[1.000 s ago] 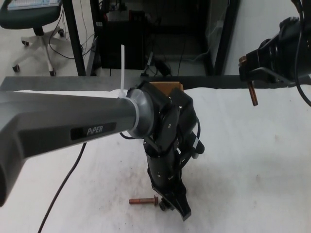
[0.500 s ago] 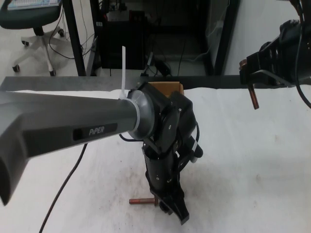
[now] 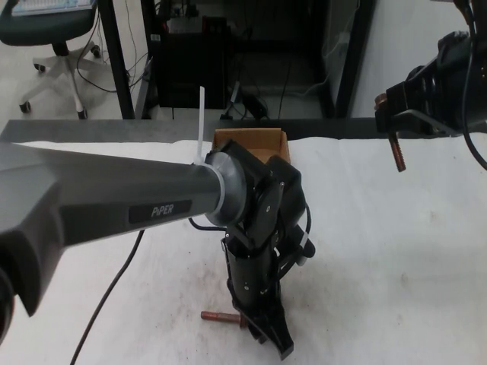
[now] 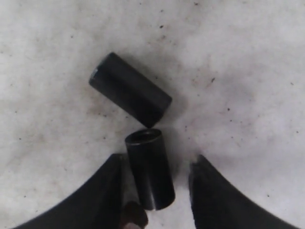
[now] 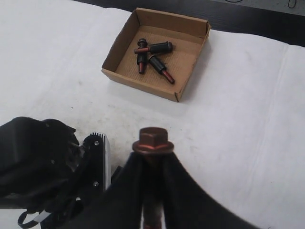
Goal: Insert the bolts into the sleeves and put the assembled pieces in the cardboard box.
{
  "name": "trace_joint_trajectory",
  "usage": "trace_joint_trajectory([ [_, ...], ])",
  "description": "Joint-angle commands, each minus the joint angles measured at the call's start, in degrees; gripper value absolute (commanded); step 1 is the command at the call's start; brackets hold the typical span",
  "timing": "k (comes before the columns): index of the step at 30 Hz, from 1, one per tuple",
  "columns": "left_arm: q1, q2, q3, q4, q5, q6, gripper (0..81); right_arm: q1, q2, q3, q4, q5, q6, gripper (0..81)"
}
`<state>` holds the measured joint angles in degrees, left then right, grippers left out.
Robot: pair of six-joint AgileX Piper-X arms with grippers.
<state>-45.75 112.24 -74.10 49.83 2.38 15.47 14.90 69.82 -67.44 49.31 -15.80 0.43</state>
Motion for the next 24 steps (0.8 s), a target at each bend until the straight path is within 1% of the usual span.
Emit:
trace_joint_trajectory([
  [1, -0.15, 0.47, -0.14, -0.29, -0.22, -0.12, 29.1, -0.18, -0.63, -0.33, 0.23, -0.87, 0.46, 0.8],
  [4, -0.15, 0.47, -0.14, -1.53, -0.22, -0.12, 16.2, -0.18, -0.63, -0.33, 0.81, -0.87, 0.35, 0.8],
  [7, -0.15, 0.47, -0.14, -3.54, -0.22, -0.12, 0.6, -0.18, -0.63, -0.33, 1.32, -0.87, -0.43, 0.8],
  [15, 0.28, -3.18, -1.45, -4.6, -0.46, -3.18, 0.0, -0.18, -0.63, -0.33, 1.48, -0.42, -0.43, 0.8],
  [20, 1.91, -12.25, -1.45, -6.83, -4.34, -4.57, 0.0, -0.18, -0.63, -0.33, 1.48, -0.42, -0.43, 0.8],
  [24, 5.04, -21.56, -1.31, -10.84, -4.95, -8.54, 0.0, -0.18, -0.63, -0.33, -0.05, -1.35, 0.11, 0.8],
])
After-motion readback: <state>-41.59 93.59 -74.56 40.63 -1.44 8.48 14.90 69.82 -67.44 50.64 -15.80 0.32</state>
